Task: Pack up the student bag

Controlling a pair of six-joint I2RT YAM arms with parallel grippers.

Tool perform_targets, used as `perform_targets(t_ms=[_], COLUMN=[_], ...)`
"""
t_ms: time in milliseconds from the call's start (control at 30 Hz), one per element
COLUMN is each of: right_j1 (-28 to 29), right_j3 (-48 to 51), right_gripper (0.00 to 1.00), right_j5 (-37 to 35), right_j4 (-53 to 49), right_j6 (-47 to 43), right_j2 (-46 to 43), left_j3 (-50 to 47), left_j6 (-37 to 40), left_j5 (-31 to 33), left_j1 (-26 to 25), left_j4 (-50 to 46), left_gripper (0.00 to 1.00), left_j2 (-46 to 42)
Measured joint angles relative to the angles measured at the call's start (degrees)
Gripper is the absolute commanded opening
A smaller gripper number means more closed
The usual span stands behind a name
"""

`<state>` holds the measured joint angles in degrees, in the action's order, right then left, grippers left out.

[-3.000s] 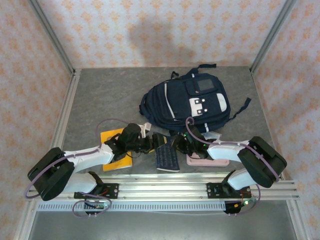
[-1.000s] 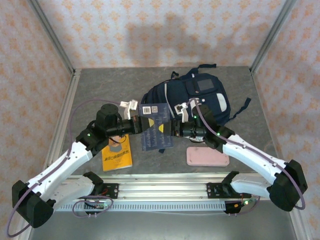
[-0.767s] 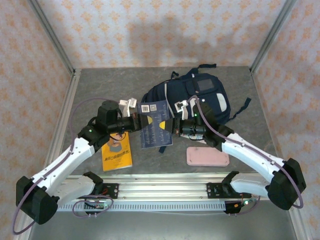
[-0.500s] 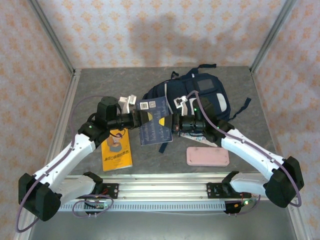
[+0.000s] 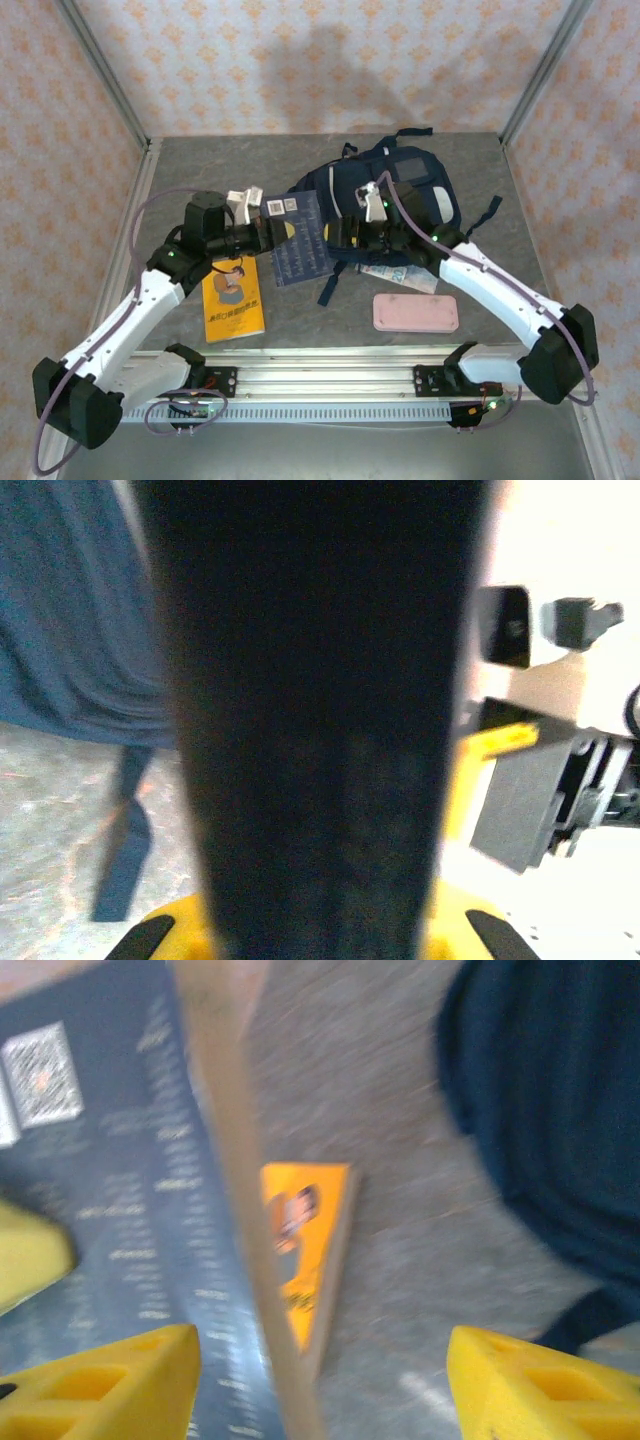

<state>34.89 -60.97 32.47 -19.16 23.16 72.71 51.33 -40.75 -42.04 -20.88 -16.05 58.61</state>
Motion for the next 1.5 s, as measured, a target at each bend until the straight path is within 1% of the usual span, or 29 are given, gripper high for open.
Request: perform_targets(t_ms=[67,133,233,333,400,467,533,633,700,800,1000,1100,1167,1233,1333,1467,1500], right_j1=[-0.5,-0.7,-0.7,-0.7,-0.7,-0.7,-0.7,-0.6,0.0,2.1,7.0,7.8,8.6,10.0,11.6,11.7,11.6], right_j3=[-5.2,-11.8,-20.3,-26.1,-26.6,-25.4,-21.5,-13.6,-10.5,-7.5,0.2,1.7,2.4,2.5,2.9,3.2,3.2], right_gripper=[0.69,0.71,0.72,0.75,0.81,0.86,0.88,0.88,0.88,0.88,0.88,0.88,0.88,0.85,0.73,0.41,0.3], right_j5=[-6.3,-11.7,-17.2,-18.6,-18.0,-16.8,-14.2,-9.3,-7.0,-4.9,-3.7,-3.3,-3.6,-3.5,-3.6,-4.3,-4.6], right_j4=[-4.2,-8.1,-12.7,-15.6,-15.9,-15.0,-10.5,-1.7,3.8,11.3,24.5,26.8,31.5,36.2,43.1,50.8,51.7], right_j6=[-1.3,-2.5,-3.9,-4.4,-3.5,-1.3,3.0,12.9,19.6,27.9,41.9,45.6,48.1,49.7,52.0,54.8,55.3], right_j2=[3.5,9.0,17.9,25.0,26.5,26.1,23.5,17.8,15.3,13.4,11.3,11.3,11.8,12.9,14.8,17.9,18.6], left_j3=[1.9,3.1,3.3,3.3,2.8,0.9,-2.6,-9.2,-12.6,-15.0,-15.1,-15.1,-14.7,-14.4,-14.3,-14.3,-14.3], left_j6=[1.7,2.9,3.6,3.4,2.6,0.1,-4.9,-14.2,-19.9,-26.4,-32.7,-33.9,-34.5,-35.2,-36.0,-36.9,-37.2], left_j5=[5.3,10.7,16.0,18.5,19.5,21.1,23.4,26.5,28.1,30.4,33.9,34.7,34.9,35.0,35.3,35.5,35.6], left_j1=[0.0,0.0,0.1,0.1,0.4,0.9,1.2,1.4,1.4,1.4,1.4,1.4,1.4,1.4,0.8,-0.8,-1.0], left_j4=[-4.3,-7.9,-11.1,-11.9,-11.5,-9.8,-5.9,3.2,9.3,16.0,24.8,26.8,27.0,27.4,27.6,27.7,27.7], left_gripper=[0.0,0.0,0.0,0.0,0.0,0.0,0.0,0.0,0.0,0.0,0.0,0.0,0.0,0.0,0.0,0.0,0.0], left_j2=[-0.3,-0.9,-2.1,-2.4,-2.7,-3.6,-5.1,-6.4,-5.8,-4.9,-5.3,-5.4,-5.3,-5.2,-5.2,-5.2,-5.2])
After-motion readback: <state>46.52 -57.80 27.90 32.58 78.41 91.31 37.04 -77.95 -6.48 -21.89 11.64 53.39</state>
